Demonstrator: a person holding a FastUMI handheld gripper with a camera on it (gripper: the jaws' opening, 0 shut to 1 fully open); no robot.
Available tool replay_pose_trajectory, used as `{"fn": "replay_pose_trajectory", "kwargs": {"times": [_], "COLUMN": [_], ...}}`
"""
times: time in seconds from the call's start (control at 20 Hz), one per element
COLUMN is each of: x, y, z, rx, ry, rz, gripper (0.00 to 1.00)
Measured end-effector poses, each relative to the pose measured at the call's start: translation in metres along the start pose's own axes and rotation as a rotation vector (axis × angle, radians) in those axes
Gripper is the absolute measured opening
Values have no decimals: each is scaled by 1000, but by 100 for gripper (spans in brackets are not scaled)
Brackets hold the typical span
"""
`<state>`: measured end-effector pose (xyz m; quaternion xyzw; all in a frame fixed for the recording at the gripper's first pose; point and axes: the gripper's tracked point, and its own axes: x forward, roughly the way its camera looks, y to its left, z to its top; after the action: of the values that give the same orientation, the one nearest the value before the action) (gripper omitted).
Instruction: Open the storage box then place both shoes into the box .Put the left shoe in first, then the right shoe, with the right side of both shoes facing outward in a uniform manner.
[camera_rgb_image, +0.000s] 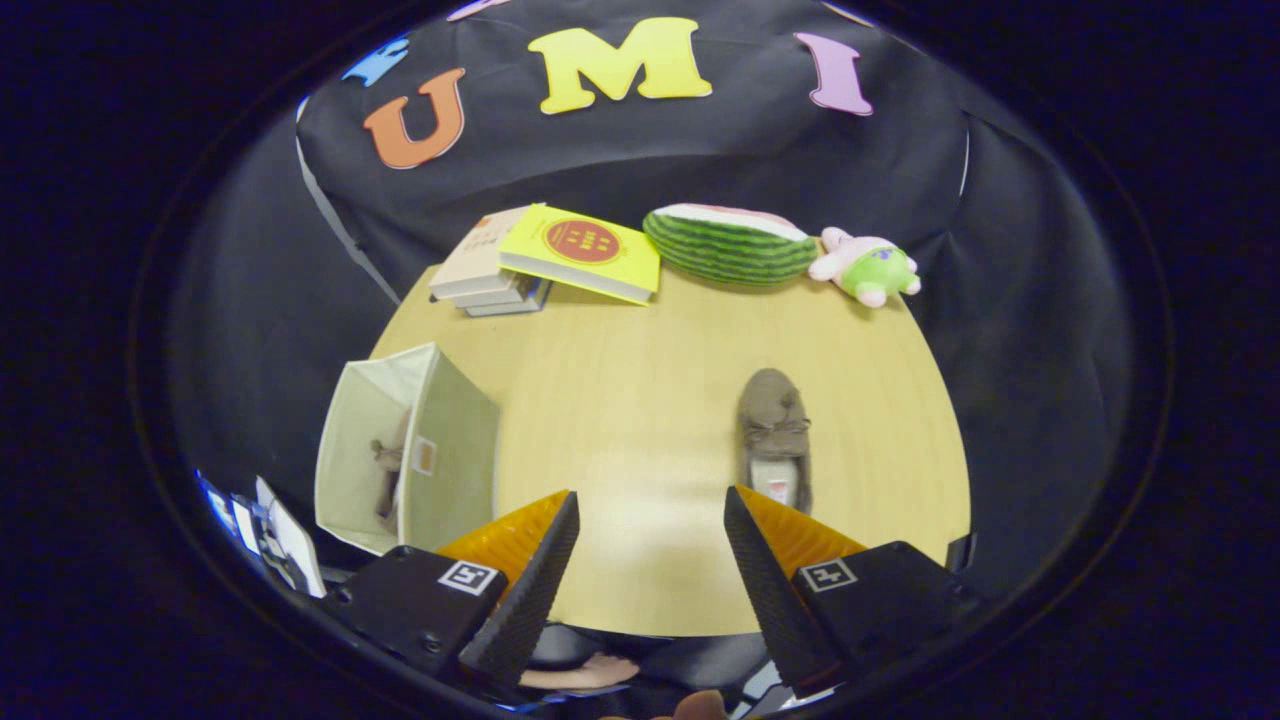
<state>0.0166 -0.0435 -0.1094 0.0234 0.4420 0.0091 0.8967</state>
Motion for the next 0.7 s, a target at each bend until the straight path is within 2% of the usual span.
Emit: {"fn": "replay_pose_trajectory", "kwargs": {"times": [0.35,0.7], "x": [58,115], "y": [-106,-128], "z": [-26,-41], "rx": [48,54], "ry": [135,273], "rz": [-37,21], "gripper": [94,91]}}
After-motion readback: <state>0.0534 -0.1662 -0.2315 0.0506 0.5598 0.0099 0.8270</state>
